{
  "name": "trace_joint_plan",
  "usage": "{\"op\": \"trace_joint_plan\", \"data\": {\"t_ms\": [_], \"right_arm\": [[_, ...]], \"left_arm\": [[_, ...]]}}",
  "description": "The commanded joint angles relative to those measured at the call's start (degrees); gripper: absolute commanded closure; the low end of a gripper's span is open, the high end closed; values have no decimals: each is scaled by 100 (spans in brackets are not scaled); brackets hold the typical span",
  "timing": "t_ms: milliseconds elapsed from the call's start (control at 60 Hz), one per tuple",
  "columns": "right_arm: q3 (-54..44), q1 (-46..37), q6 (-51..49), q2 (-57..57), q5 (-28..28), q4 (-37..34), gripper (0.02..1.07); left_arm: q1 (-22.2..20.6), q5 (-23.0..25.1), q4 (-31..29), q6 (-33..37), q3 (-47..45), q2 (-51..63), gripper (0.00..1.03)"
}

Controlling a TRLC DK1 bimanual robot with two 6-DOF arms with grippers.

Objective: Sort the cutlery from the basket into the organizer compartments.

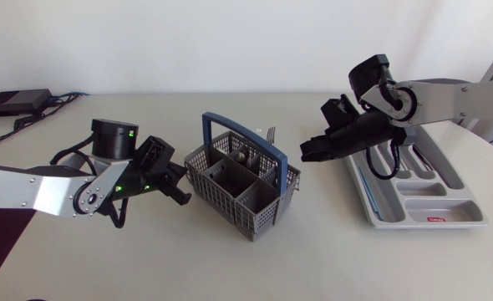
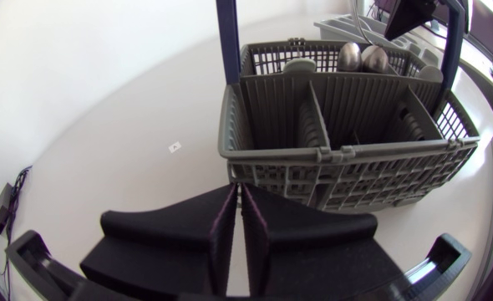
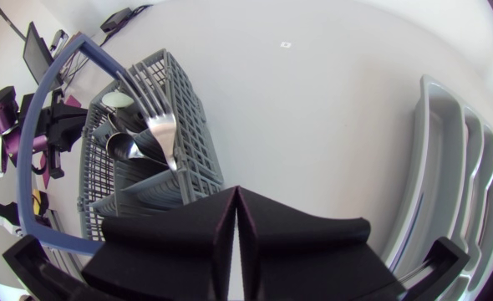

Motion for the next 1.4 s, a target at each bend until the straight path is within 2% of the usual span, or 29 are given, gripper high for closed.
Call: {"op": "trace_joint_plan", "data": {"t_ms": [0,283,467,767,883,917,1033,1200,1383], "right_arm": [[-18,21,103,196,46,51,100],[-272,399,85,47,-393,-116,100],[-545,619,68,-182,-569,-221,100],[-879,1041,-187,-700,-701,-617,100],[-1002,1076,-258,-999,-446,-608,99],[-1028,1041,-328,-1087,-454,-617,97],[-1169,918,-618,-1430,-472,-564,73],[-1310,584,-978,-1526,-613,-186,61],[-1477,390,-1251,-1359,-771,412,47]], "left_arm": [[44,55,63,-72,62,-93,96],[272,556,116,-450,581,452,96],[457,1066,107,-687,976,769,96],[185,1145,28,-784,1495,1287,96],[141,1145,-95,-793,1609,1340,96],[149,1145,-121,-793,1600,1314,95],[246,1145,-324,-740,1433,980,94],[264,1163,-578,-617,897,74,91],[246,1321,-1273,-608,572,-1007,91]]}}
